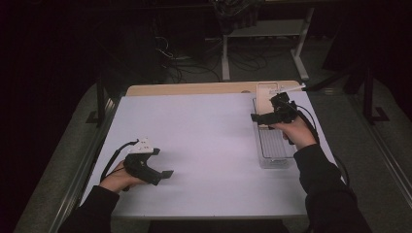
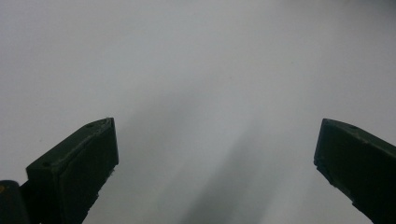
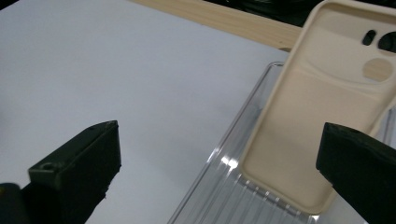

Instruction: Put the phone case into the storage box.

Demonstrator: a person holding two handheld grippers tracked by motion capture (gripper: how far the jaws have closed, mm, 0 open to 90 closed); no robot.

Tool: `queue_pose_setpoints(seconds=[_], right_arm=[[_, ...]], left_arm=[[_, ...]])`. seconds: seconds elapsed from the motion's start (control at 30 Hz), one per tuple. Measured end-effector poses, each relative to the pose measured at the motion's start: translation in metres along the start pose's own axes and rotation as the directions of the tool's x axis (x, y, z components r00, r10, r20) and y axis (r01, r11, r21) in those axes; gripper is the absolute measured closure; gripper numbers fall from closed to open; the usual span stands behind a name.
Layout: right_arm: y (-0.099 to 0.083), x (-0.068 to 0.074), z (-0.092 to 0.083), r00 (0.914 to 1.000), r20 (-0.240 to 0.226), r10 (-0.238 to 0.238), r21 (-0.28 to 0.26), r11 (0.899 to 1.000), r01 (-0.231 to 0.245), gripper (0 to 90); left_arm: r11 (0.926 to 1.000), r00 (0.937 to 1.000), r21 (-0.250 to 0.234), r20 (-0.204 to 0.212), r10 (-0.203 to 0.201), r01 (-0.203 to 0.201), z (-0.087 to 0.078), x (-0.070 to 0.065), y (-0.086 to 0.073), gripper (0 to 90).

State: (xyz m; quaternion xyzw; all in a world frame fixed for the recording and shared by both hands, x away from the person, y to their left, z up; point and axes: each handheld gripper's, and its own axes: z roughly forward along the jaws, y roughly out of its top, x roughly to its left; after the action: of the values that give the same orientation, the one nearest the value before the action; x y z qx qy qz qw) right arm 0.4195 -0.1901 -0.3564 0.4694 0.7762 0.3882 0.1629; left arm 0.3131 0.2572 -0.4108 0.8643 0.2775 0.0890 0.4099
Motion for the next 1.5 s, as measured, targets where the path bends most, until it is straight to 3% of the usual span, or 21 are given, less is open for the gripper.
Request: queue_pose_setpoints(seconds=[0.53,0.83,1.07,1.5], right_arm=[[-0.03,0.027,-0.03,0.9931,-0.101,-0.06,-0.032,0.998,0.057,0.0],[-0.052,0.031,-0.036,0.9877,-0.136,-0.077,-0.04,0.997,0.073,0.0],[-0.066,0.032,-0.041,0.9841,-0.157,-0.083,-0.033,0.996,0.079,0.0],[-0.087,0.035,-0.047,0.9766,-0.192,-0.097,-0.041,0.995,0.091,0.0]], left_arm=[[0.9998,0.9997,-0.013,0.022,0.013,-0.013,-0.011,0.007,0.017,0.0],[0.9987,0.9982,-0.006,0.033,0.05,-0.05,-0.017,0.01,0.024,0.0],[0.9992,0.9984,-0.016,0.042,0.038,-0.037,-0.019,0.01,0.028,0.0],[0.9981,0.9966,-0.02,0.057,0.059,-0.058,-0.018,0.007,0.03,0.0]])
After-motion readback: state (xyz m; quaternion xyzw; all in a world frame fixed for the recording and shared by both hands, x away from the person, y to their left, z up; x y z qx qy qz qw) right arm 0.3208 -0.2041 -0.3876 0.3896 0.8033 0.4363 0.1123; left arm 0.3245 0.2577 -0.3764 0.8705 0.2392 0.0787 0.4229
